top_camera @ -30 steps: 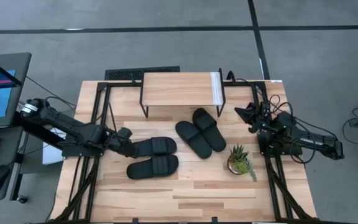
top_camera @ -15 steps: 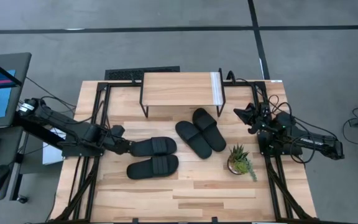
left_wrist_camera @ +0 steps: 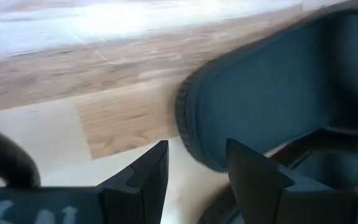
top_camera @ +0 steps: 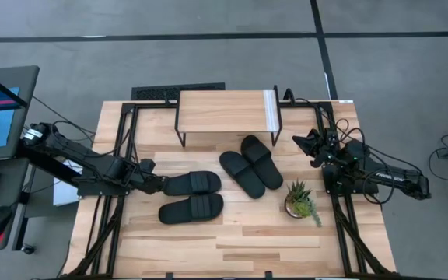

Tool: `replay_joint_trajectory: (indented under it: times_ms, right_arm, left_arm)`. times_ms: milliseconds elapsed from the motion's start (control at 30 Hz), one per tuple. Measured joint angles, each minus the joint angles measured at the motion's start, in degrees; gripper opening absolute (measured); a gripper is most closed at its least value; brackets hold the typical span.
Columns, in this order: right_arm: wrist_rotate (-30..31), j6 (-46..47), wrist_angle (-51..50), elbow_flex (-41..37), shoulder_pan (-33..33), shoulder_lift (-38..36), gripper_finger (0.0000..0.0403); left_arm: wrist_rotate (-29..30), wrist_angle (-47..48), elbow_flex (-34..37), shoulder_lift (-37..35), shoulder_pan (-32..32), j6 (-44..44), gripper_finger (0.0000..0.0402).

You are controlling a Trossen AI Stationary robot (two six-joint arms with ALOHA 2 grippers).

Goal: Pick and place slides into the shelf
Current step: Put the black slipper on the shelf

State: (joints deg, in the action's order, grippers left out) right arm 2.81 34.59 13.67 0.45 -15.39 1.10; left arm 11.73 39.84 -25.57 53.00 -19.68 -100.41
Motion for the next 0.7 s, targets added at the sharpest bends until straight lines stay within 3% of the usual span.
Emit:
replay_joint_trajectory:
  times_ms: [200, 700]
  right_arm:
    - [0.0, -0.02, -0.01, 0.0, 0.0, 0.0, 0.0]
    - [0.0, -0.02, -0.04, 0.0, 0.01, 0.0, 0.0]
  left_arm:
    - [1.0, -4.77, 0.73, 0.56, 1.78, 1.36, 0.015]
    - [-1.6, -4.49, 0.73, 2.22, 3.67, 6.17, 0.015]
